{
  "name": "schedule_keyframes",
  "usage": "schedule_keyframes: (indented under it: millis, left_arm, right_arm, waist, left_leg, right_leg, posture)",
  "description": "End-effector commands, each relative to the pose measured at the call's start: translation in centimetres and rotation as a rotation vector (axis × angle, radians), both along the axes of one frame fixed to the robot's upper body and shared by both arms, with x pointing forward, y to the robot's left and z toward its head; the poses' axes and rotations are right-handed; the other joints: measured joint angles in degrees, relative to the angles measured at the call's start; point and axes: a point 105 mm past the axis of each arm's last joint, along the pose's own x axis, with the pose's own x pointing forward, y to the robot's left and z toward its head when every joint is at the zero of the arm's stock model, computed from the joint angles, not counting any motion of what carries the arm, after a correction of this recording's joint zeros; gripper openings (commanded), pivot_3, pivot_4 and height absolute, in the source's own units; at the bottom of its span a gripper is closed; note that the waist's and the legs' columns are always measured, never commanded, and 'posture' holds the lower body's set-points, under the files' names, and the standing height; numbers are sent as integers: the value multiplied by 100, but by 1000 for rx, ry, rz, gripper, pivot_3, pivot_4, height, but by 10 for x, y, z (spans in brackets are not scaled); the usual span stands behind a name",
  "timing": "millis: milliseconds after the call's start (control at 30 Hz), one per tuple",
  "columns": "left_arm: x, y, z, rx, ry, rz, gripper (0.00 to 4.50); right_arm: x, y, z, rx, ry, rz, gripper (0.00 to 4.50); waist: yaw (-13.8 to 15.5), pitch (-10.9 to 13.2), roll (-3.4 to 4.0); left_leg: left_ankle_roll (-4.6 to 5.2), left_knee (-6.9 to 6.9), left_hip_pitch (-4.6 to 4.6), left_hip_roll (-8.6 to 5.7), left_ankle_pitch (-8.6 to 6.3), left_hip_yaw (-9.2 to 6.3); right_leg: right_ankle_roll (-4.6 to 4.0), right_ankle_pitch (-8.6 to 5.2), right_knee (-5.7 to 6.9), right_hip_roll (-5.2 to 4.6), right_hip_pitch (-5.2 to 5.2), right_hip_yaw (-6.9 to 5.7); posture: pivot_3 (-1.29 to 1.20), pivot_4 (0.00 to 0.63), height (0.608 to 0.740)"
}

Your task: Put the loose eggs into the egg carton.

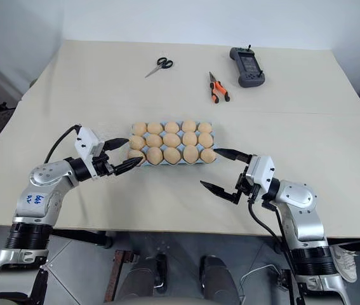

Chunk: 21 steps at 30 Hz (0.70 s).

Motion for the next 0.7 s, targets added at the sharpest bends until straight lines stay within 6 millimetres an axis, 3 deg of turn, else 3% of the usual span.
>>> schedule_keyframes:
  millis: [33,233,367,433,600,700]
  left_arm:
    - [-12,2,15,10,-74,-44,4094]
    - [-32,41,22,16,-94,31,4094]
    - [-59,63,0,109,-69,37,4094]
    - [-65,66,-4,175,-127,29,4094]
    - [-61,62,0,144,-194,74,4094]
    - [-57,57,5,119,-225,92,4094]
  right_arm:
    - [-3,-1,7,13,-30,-1,4500]
    - [1,-7,5,2,-19,-13,4500]
    - [11,-21,-4,-40,3,-67,4500]
    - [17,-27,-5,0,34,-105,4500]
    - [21,-25,-11,27,40,-142,4500]
    - [22,-24,-11,39,42,-147,4500]
  waist:
    - [-1,0,0]
    - [-54,0,0]
    - [-60,-1,3]
    - [-49,0,2]
    - [-6,-2,5]
    - [-16,-2,5]
  left_leg:
    - [0,0,0,0,0,0]
    - [-2,-13,2,4,-1,0]
    - [-7,-21,2,5,-4,0]
    - [-7,-25,0,3,-5,0]
    - [-8,-36,-3,4,-6,4]
    - [-7,-35,-4,2,-5,13]
  right_leg:
    - [0,0,0,-1,0,1]
    - [-13,-7,0,-1,-9,2]
    - [-19,-11,-10,-3,-9,0]
    - [-21,-11,-24,-6,-9,1]
    - [-87,-47,-35,-28,-1,-18]
    - [-49,-27,-40,-30,1,-16]
  posture:
    - [0,150,740]
    - [0,150,740]
    - [0,150,740]
    - [0,150,740]
    - [0,150,740]
    - [0,150,740]
